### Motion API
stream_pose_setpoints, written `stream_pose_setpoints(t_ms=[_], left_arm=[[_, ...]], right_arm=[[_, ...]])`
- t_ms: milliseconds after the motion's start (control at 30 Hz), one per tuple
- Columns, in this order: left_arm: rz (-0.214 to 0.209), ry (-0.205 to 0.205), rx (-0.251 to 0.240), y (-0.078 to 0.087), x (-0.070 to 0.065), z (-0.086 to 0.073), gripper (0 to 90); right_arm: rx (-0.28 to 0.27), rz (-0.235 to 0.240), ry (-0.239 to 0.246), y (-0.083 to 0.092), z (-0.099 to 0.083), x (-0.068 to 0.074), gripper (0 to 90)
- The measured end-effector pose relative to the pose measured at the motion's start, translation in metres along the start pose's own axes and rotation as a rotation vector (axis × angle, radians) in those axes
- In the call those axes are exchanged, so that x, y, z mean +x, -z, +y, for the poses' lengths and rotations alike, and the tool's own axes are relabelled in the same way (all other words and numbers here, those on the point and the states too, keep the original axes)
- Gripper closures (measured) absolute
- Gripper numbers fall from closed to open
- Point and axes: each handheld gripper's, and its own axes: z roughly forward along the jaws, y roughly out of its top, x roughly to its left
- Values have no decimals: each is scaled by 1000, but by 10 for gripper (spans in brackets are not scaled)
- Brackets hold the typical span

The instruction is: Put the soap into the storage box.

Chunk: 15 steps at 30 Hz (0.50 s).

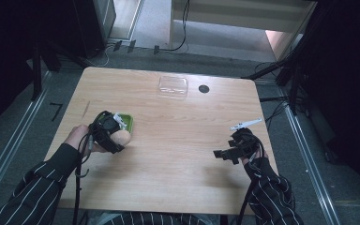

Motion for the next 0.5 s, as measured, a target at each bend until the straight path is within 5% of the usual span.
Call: stream_pose_setpoints(t_ms=[500], left_arm=[[16, 13, -41, 12, 19, 2, 336]], right_arm=[[2, 4, 1, -1, 0, -1, 160]])
